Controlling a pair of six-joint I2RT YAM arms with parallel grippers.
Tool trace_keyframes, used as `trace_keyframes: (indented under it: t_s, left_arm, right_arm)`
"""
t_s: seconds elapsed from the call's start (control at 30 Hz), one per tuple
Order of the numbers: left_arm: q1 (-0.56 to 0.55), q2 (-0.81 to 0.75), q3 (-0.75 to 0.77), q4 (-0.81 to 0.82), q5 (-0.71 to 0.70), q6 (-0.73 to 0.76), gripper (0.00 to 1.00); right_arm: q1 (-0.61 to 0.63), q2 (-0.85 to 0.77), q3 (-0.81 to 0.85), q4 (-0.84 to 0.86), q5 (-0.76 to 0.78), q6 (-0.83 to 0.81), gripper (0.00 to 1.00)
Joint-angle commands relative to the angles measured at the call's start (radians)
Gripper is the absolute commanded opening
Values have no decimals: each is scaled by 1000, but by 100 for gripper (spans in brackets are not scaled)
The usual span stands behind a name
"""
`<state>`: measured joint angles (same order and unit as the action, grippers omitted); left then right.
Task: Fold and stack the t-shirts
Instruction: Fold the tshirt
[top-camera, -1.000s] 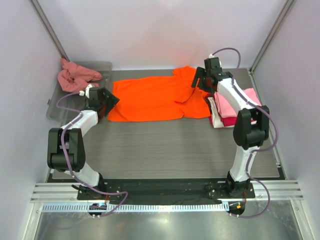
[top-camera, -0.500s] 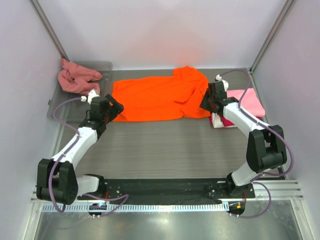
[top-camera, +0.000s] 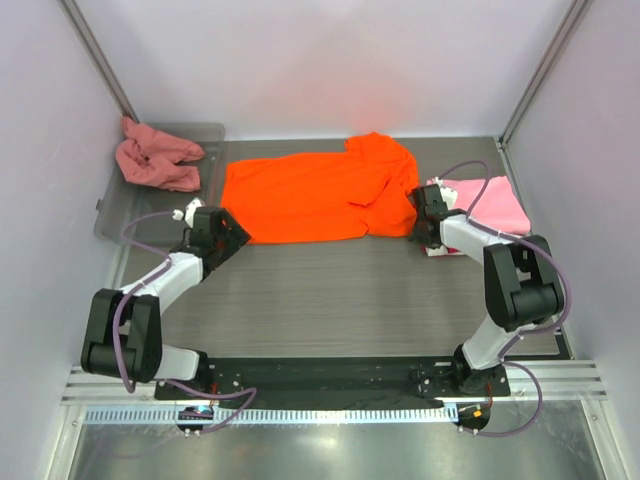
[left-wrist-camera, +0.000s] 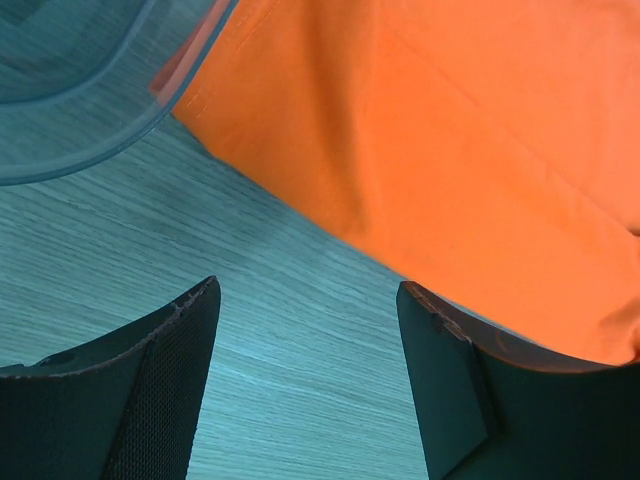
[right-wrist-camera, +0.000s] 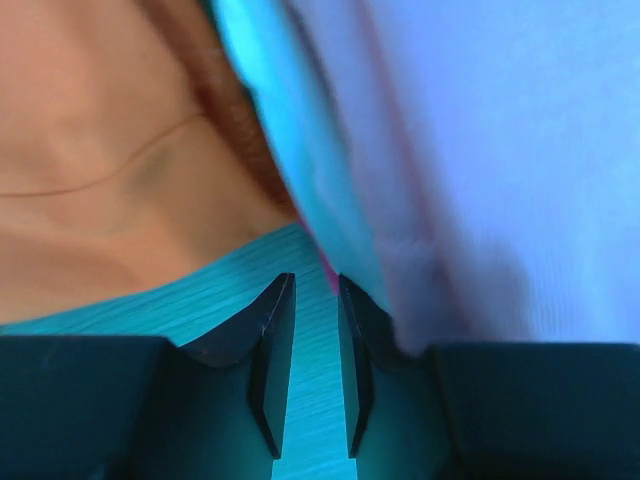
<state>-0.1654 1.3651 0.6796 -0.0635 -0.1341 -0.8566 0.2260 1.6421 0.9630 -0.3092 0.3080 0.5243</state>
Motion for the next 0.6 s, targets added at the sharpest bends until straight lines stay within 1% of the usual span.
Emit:
trace_keyframes:
  t_s: [0.0,0.1,0.17,0.23,0.27,0.33,0.4,0.43,0.53,0.57]
  left_arm:
    - [6,29,2,42,-13,-27,72]
    - [21,45,-3,42,-21,-42,73]
    - [26,49,-8,44,-36,-42,72]
    - [35,55,-9,47,-39,-41,72]
    - [38,57,-8,47,-39,-41,72]
    - [37,58,-12,50,-41,-41,72]
    - [37,61,-15,53,-50,-39,72]
    - [38,63,-17,53,-53,-38,72]
    - [40,63,-22,59,-61,-39,73]
    - [40,58,-25,59,-64,-45,72]
  right_arm:
    - [-36,58,31,10,60,31,30]
    - [-103,62,14,13,62,55,30]
    - [-151,61,5,27,30,60,30]
    - [-168,59,-1,24,46,72,30]
    - [-183,55,-4,21,86,80,30]
    - [-195,29,-18,21,104,100,30]
    - [-195,4,-33,25,105,105,32]
    - [-195,-37,-46,53,86,105,38]
    - [-195,-131,-118,128,7,102,48]
    - [-195,-195,-138,145,-13,109,52]
